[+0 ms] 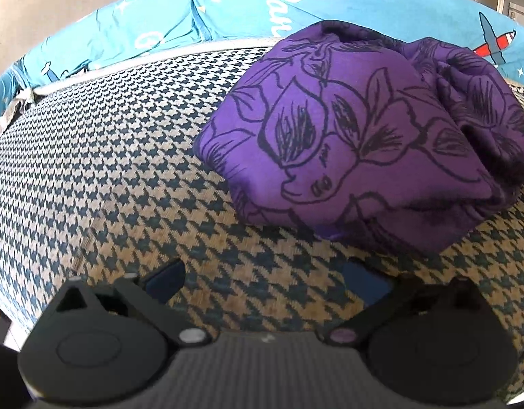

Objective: Fold clothes

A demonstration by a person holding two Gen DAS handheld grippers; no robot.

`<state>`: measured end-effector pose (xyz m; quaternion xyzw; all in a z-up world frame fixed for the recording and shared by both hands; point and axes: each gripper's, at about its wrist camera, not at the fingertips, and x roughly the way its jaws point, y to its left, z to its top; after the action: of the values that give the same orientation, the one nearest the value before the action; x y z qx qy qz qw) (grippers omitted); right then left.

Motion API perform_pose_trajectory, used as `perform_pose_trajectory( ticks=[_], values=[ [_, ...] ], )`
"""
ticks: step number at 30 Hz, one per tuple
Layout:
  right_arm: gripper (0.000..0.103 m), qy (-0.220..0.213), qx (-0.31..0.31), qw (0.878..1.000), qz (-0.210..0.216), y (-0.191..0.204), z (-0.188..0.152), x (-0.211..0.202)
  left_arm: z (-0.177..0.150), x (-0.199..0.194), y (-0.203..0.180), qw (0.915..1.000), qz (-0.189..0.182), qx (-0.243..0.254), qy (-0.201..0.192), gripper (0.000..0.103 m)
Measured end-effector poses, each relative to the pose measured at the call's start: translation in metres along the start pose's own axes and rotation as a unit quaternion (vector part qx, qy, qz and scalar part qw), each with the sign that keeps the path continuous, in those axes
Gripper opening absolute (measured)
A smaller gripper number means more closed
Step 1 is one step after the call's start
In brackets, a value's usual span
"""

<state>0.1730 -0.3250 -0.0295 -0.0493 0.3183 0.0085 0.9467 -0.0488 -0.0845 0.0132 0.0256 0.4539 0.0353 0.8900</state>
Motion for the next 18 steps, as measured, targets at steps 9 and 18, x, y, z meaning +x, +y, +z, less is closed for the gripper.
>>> perform_pose_trajectory(
  ticks=[9, 18],
  values=[
    [0.103, 0.000, 0.000, 1.000, 0.000, 0.000, 0.000, 0.000, 0.032, 0.027, 0.012, 0.9999, 0.015, 0.000, 0.001, 0.103],
    [0.103, 0.002, 0.003, 1.000, -0.003, 0.001, 0.000, 0.000, 0.047, 0.040, 0.019, 0.9996, 0.028, 0.000, -0.003, 0.103]
  ],
)
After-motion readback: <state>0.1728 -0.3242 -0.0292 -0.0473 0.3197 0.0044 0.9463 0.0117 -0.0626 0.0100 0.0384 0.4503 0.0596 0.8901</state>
